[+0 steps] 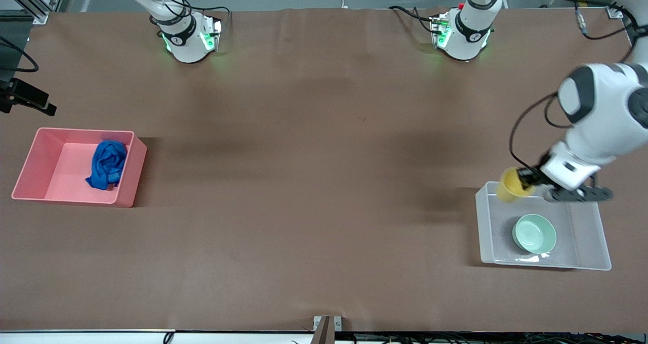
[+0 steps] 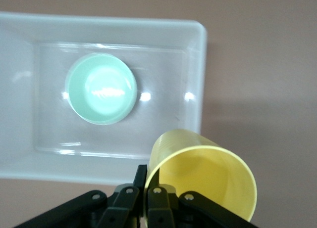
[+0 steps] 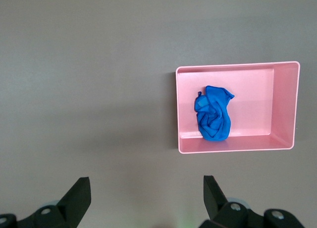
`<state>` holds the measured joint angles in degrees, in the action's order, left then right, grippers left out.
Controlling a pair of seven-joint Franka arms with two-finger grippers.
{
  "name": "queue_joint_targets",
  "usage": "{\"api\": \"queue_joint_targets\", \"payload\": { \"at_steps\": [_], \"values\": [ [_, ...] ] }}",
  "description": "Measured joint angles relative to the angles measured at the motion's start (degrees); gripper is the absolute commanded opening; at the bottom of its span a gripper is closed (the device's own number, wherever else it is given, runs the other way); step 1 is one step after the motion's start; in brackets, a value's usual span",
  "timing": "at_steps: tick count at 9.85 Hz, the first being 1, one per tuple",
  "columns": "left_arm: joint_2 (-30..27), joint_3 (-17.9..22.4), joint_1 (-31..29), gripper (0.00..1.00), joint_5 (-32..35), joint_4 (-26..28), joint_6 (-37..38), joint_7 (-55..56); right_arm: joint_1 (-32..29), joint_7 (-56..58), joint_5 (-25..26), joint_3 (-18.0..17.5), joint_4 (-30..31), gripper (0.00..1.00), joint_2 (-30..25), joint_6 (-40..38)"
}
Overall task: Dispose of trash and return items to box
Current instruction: 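Carry the yellow cup with the left gripper and set it in the bowl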
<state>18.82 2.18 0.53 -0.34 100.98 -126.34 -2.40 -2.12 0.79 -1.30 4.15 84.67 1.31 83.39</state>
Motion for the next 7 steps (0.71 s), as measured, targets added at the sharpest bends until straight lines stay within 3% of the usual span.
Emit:
{"api": "queue_joint_targets", "payload": {
  "at_steps": [3, 5, 7],
  "values": [
    [13.2, 6.3, -0.1, 0.0, -5.9, -11.9, 0.1, -10.2, 0.0, 0.0, 0.0, 0.0, 0.0, 1.0, 0.0, -0.1],
    [18.2, 9.3, -0.8, 0.01, -9.1, -14.0, 0.2, -16.3, 0.0, 0.0, 0.0, 0.0, 0.0, 1.0, 0.0, -0.1],
    [20.8, 9.4, -0.9, 0.04, -9.1, -14.8, 0.2, -16.8, 0.0, 0.0, 0.0, 0.0, 0.0, 1.0, 0.0, -0.1]
  ]
}}
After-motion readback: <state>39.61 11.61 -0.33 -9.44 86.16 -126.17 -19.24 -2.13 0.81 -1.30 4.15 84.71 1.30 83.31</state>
